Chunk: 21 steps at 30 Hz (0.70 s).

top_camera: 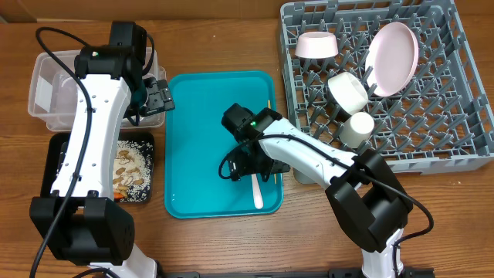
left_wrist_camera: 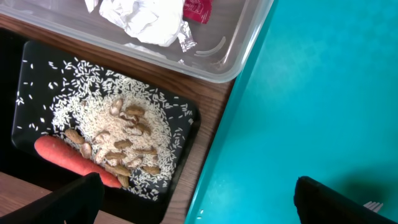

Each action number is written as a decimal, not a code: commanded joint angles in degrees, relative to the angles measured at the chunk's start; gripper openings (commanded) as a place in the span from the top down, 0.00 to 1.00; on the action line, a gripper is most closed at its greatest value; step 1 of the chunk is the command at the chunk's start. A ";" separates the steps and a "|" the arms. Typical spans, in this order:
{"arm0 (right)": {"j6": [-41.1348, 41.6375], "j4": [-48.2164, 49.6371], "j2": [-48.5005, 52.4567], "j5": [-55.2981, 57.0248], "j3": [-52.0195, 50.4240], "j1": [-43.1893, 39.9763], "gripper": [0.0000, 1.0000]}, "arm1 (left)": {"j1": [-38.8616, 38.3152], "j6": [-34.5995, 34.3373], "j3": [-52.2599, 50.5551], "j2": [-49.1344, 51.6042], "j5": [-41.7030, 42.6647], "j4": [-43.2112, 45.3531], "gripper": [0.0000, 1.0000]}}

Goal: Sort waste into correct bins and load items into the dishwasher
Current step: 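Close right gripper on the fork and adjust its position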

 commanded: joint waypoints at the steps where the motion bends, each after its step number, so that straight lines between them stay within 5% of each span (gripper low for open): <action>1: 1.53 0.83 0.50 1.07 1.29 0.28 0.00 | -0.02 -0.59 1.38 -1.79 -0.76 -0.17 0.00; 21: -0.55 -3.93 2.45 -2.73 1.18 -2.01 0.00 | -0.02 -0.59 1.38 -1.79 -0.76 -0.17 0.00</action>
